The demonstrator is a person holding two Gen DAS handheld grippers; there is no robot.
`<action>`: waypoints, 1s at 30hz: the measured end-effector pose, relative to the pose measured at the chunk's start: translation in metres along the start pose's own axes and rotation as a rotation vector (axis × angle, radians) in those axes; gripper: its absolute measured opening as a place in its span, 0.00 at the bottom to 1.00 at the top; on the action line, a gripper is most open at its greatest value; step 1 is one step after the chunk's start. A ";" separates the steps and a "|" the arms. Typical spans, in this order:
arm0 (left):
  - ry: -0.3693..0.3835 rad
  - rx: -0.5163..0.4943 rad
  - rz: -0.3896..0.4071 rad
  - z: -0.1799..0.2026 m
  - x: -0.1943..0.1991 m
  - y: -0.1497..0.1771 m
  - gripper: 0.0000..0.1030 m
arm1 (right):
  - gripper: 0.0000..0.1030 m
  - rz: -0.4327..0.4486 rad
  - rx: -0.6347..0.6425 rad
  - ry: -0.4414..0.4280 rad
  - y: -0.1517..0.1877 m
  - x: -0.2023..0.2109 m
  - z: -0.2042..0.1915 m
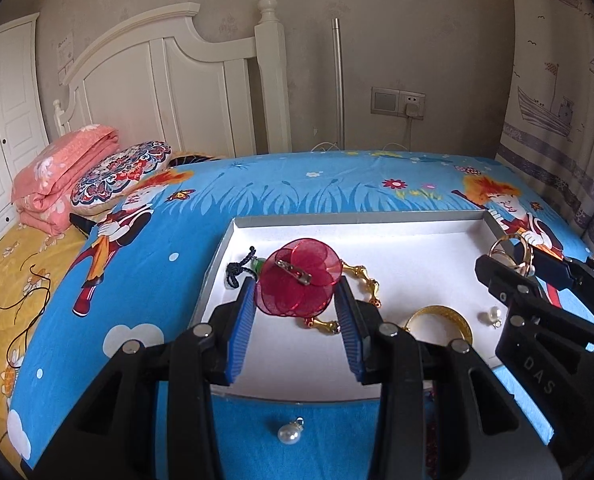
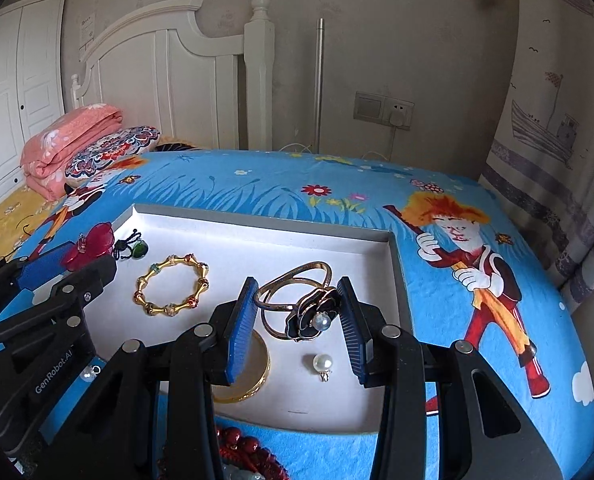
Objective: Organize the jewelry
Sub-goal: 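Carry both brooches into the tray and open both tools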
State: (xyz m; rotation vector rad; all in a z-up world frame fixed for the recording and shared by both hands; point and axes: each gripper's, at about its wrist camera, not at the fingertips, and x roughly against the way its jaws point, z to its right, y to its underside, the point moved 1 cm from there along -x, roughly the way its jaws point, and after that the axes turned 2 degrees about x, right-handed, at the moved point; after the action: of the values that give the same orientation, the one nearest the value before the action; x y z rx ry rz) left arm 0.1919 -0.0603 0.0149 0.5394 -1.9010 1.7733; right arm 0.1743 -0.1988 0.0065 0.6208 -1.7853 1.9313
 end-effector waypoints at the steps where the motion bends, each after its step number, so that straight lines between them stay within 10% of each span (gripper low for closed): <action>1: -0.003 -0.001 -0.004 0.000 -0.004 -0.002 0.38 | 0.37 -0.008 -0.004 0.004 -0.001 -0.005 0.001; 30: -0.053 0.013 -0.015 -0.010 -0.015 -0.001 0.64 | 0.48 0.000 -0.012 -0.009 -0.001 0.003 0.005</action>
State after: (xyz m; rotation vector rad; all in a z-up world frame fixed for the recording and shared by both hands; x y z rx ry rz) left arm 0.2051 -0.0510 0.0072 0.6093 -1.9171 1.7799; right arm 0.1729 -0.2032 0.0092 0.6259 -1.8009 1.9189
